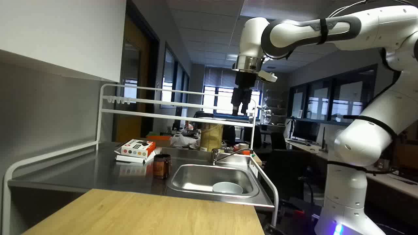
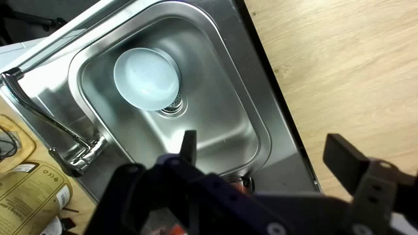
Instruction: Place the brown mug in the sink
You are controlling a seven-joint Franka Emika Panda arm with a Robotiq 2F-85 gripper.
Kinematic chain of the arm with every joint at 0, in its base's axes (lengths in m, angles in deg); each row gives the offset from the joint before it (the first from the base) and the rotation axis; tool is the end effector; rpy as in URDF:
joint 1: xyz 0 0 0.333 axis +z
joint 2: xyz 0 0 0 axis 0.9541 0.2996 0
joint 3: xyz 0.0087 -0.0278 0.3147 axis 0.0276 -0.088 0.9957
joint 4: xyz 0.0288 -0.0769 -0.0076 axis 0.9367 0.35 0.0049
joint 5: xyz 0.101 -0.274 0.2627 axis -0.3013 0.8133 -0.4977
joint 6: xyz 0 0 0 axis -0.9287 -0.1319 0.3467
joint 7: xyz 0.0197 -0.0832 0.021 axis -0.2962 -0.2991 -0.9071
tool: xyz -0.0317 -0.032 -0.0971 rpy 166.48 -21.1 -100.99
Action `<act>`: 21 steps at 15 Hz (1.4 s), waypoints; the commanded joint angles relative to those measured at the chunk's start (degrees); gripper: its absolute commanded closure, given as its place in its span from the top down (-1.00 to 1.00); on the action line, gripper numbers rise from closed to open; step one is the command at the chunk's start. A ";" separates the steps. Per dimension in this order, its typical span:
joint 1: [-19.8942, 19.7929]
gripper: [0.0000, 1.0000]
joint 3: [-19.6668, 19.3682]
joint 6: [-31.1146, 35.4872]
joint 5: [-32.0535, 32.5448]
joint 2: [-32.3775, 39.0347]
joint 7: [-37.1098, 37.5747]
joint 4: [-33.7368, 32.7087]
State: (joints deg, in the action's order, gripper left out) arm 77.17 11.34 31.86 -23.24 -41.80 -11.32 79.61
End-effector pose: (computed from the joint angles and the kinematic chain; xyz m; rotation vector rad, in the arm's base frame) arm 0.3490 0.1364 0.5603 3.0036 0.1021 0.2055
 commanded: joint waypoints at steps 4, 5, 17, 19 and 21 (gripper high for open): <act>0.80 1.00 -0.58 0.01 0.43 0.01 0.40 -0.26; 0.80 1.00 -0.58 0.01 0.43 0.00 0.40 -0.26; -6.00 1.00 -1.17 4.11 1.87 19.71 12.84 -10.55; -8.43 1.00 0.38 4.33 2.98 26.49 16.43 -15.18; -9.24 1.00 0.84 3.10 5.10 33.74 20.60 -21.05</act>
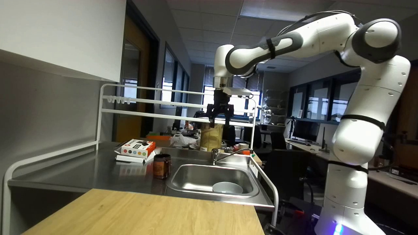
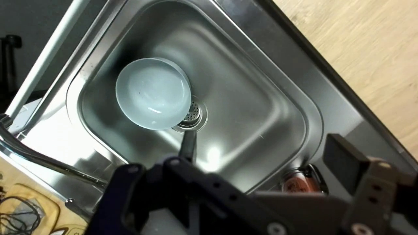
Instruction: Place the brown mug in the sink
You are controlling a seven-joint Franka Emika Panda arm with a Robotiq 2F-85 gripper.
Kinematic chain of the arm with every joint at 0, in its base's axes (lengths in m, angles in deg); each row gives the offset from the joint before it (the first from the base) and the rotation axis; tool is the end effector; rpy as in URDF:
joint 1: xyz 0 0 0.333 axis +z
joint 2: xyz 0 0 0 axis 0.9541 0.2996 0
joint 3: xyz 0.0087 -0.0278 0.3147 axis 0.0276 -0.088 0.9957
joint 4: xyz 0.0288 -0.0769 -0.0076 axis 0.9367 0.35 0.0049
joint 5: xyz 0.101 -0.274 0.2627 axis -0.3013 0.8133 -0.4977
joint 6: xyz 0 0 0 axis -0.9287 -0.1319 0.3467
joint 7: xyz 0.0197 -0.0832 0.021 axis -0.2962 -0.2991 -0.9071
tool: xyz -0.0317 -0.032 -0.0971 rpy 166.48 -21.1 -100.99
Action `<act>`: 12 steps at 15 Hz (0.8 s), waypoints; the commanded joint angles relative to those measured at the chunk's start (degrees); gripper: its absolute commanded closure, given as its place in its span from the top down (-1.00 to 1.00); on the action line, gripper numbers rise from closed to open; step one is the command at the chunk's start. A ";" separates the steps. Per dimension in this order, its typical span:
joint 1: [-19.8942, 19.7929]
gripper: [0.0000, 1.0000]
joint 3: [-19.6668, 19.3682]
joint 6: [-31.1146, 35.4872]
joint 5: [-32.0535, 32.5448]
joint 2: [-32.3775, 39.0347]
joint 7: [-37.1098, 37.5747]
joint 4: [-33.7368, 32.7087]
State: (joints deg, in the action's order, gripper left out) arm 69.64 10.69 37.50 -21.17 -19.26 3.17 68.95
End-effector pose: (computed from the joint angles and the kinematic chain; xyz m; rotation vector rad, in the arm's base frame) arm 0.4737 0.0935 0.4971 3.0146 -0.4249 0.0486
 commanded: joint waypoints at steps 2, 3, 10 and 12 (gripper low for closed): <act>1.45 1.00 -1.40 -4.35 5.14 18.39 9.88 -16.72; 2.37 1.00 -2.27 -5.22 5.83 21.54 11.35 -19.69; 9.66 1.00 -8.73 -12.88 4.20 39.46 15.14 -40.95; 10.65 1.00 -9.80 -15.21 2.57 43.84 14.61 -46.97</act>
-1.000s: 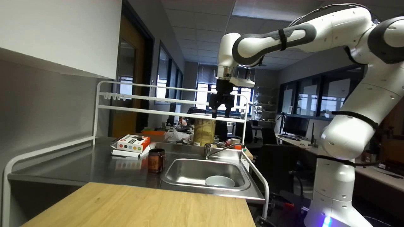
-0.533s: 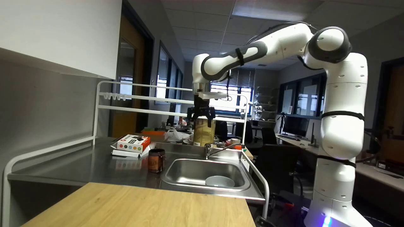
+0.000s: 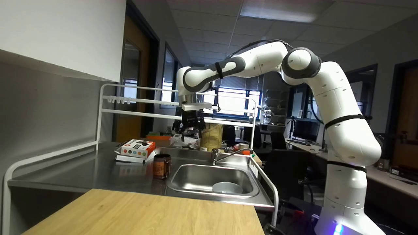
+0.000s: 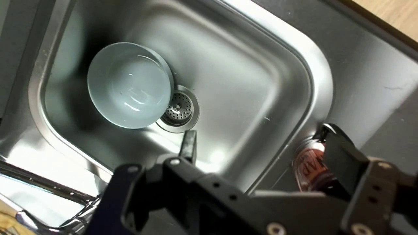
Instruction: Place the brown mug in the sink
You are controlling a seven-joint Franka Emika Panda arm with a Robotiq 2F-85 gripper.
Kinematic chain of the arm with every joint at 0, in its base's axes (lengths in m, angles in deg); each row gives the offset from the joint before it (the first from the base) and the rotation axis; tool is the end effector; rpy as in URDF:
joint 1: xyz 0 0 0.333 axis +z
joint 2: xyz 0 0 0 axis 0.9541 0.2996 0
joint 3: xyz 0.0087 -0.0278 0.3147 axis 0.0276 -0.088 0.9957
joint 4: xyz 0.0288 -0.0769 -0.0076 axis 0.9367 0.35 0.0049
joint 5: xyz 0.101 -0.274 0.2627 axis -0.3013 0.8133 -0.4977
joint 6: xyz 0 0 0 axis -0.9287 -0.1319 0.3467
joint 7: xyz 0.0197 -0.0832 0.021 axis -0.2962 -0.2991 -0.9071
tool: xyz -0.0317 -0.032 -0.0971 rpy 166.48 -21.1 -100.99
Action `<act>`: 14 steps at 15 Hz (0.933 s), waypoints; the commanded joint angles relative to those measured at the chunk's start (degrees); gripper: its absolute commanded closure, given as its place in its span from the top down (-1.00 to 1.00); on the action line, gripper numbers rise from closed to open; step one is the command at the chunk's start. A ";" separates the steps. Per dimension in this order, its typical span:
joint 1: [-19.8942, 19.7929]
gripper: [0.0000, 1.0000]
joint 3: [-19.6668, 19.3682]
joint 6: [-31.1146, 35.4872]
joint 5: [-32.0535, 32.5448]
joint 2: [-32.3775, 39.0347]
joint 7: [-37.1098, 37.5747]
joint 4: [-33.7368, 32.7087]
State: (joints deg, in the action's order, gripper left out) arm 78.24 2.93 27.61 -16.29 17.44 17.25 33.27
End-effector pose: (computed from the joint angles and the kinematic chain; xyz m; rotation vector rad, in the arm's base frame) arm 0.6439 0.1123 0.4130 2.8882 -0.7212 -0.1846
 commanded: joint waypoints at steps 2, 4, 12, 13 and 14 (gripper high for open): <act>2.54 1.00 -2.88 -7.54 -4.13 11.45 0.25 -17.05; 2.65 1.00 -3.54 -9.25 -6.07 15.81 0.11 -22.60; 2.45 1.00 -5.11 -15.91 -11.03 31.19 0.84 -42.89; 2.41 1.00 -5.13 -16.93 -11.41 32.82 0.93 -45.22; 2.35 1.00 -5.14 -17.98 -11.68 34.43 0.95 -47.57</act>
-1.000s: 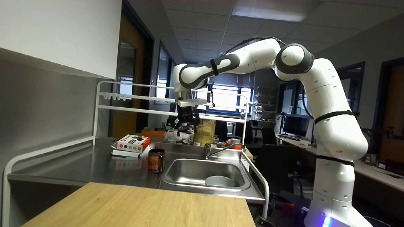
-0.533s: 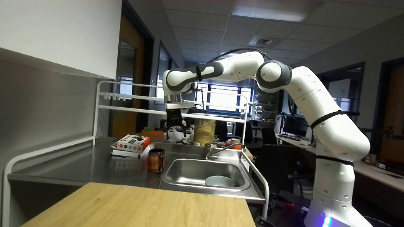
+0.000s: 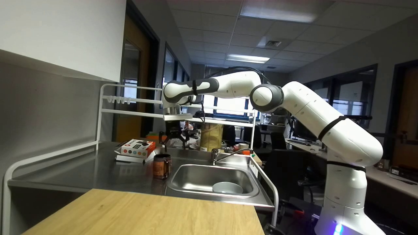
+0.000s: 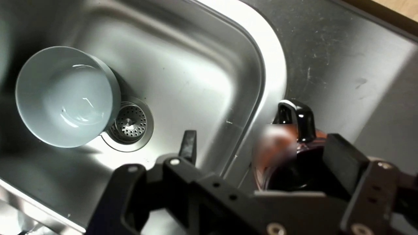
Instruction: Place the brown mug in the sink
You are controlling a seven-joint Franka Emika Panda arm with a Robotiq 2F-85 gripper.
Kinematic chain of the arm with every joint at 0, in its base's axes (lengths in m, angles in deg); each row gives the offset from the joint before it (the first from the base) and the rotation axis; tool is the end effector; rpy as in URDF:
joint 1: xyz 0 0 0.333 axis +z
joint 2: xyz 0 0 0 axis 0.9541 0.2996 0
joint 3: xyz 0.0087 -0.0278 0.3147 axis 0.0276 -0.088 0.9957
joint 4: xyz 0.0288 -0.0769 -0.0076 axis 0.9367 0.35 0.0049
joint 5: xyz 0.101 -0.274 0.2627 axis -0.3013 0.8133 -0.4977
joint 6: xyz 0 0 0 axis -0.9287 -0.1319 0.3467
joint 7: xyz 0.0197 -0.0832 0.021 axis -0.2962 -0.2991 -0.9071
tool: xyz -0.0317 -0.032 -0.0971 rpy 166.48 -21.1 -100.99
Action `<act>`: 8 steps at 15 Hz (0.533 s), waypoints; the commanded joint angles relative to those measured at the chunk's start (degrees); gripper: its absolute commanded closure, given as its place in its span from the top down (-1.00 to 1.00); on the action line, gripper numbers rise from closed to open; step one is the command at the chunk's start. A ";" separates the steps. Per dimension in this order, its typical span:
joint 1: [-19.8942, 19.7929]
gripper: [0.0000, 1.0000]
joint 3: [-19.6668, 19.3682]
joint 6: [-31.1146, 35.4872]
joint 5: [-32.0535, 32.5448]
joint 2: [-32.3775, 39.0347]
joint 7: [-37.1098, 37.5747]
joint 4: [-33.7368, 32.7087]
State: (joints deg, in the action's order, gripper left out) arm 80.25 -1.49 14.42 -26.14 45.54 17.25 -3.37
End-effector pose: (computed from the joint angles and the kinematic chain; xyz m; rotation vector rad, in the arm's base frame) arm 0.7376 0.1169 0.3412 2.9321 -0.8642 -0.4091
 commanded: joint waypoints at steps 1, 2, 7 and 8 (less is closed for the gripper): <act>0.27 1.00 -0.71 -5.72 -2.10 7.66 1.01 -12.89; 0.22 1.00 -0.70 -6.58 -2.34 8.70 1.08 -14.38; -0.44 1.00 -0.96 -10.44 -2.59 13.20 1.44 -19.70; -0.94 1.00 -0.23 -10.58 -2.14 13.55 1.65 -19.79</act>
State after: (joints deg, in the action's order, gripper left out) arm 79.96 -1.95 7.00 -27.37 55.49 17.25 -17.23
